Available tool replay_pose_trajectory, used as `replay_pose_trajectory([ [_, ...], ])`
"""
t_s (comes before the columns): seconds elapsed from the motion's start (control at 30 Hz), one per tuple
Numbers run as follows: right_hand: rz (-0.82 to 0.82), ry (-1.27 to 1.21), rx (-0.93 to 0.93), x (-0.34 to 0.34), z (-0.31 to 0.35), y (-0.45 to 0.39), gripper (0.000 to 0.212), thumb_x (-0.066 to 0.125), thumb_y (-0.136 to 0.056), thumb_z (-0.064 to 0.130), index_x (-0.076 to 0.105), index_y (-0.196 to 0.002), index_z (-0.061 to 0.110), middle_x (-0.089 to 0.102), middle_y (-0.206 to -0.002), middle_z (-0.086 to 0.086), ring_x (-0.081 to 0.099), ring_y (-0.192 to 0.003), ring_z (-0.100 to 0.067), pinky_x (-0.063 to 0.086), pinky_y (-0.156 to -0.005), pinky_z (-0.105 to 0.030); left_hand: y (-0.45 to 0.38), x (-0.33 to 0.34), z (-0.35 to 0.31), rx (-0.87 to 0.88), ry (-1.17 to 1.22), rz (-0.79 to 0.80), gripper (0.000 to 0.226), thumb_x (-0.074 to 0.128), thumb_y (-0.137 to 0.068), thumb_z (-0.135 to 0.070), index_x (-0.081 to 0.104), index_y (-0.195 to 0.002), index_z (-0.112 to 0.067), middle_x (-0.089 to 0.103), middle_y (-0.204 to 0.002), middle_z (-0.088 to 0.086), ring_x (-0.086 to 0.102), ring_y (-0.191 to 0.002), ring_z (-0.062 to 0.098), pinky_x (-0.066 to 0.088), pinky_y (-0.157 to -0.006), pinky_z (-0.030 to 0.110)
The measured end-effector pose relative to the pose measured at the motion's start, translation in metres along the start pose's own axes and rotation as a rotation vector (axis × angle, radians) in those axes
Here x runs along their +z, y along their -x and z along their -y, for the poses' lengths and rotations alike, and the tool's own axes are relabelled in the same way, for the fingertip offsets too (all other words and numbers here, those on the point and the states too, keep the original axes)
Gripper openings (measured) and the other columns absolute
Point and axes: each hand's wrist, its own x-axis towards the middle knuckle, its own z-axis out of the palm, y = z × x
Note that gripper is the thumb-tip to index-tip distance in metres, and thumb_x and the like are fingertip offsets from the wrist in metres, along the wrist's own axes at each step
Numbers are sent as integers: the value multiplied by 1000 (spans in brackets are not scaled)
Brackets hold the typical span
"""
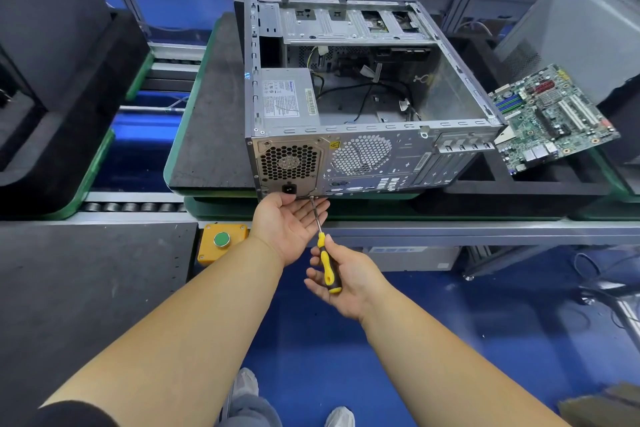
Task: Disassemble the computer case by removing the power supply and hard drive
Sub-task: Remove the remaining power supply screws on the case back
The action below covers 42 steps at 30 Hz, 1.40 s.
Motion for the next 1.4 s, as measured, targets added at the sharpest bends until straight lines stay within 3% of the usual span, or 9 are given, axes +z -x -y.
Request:
replay_pose_trajectory([
  [0.2, 26, 25, -9, 2, 3, 3, 28, 64, -95, 37, 67, -95, 9, 67, -73, -3, 52, -51, -11, 44, -45, -22, 0, -2, -1, -3, -16, 0, 44, 39, -91, -15, 52, -124, 11, 65, -117, 30, 61, -116, 40, 46, -102, 46],
  [0.27, 60, 6, -3, 2, 4, 3, 34, 57, -98, 40, 67, -94, 7, 67, -72, -5, 51, -51, -11, 43, -44, -21, 0, -1, -1, -4, -17, -2, 43, 39, -92, -15, 52, -123, 11, 66, -116, 30, 61, -116, 40, 46, -102, 46],
  [0.4, 99, 12, 12, 1, 1, 1, 46, 42, -104, 39, 69, -98, 3, 69, -74, -7, 54, -52, -11, 45, -47, -22, -1, -1, 0, 0, -7, 3, 41, 39, -92, -15, 52, -121, 12, 66, -115, 31, 61, -115, 40, 45, -102, 46],
  [0.77, 25, 15, -3, -2, -1, -2, 36, 58, -97, 39, 75, -95, 7, 74, -79, -5, 67, -62, -14, 57, -59, -28, -2, 0, 4, 38, 52, 1, 39, 40, -93, -13, 52, -122, 11, 64, -118, 32, 62, -113, 43, 46, -102, 49],
  [0.93, 21, 11, 5, -2, 2, 1, 25, 67, -93, 32, 72, -94, 7, 69, -71, -1, 62, -58, -10, 55, -54, -25, -3, 1, 5, 59, 51, -4, 39, 38, -94, -11, 50, -126, 8, 65, -118, 30, 65, -109, 43, 48, -100, 49],
  [1.07, 75, -19, 5, 1, 4, 3, 27, 63, -96, 31, 69, -93, 5, 63, -70, -3, 54, -55, -11, 49, -50, -23, -2, 1, 5, 65, 53, 21, 39, 38, -93, -11, 50, -126, 6, 66, -117, 29, 66, -107, 44, 48, -99, 50],
  [1.23, 144, -61, 19, -2, 2, 3, 40, 44, -104, 30, 69, -101, 0, 66, -73, -6, 56, -58, -12, 49, -54, -24, -1, 0, 4, 68, 42, 43, 40, 38, -93, -11, 50, -127, 5, 65, -118, 28, 66, -108, 43, 48, -100, 48],
  [1.4, 109, -9, -21, -2, 1, 2, 33, 51, -102, 29, 71, -101, 3, 67, -72, -2, 58, -57, -11, 50, -54, -24, -1, -1, 5, 67, 41, 48, 41, 38, -92, -11, 49, -129, 4, 66, -119, 27, 66, -107, 42, 48, -99, 48],
])
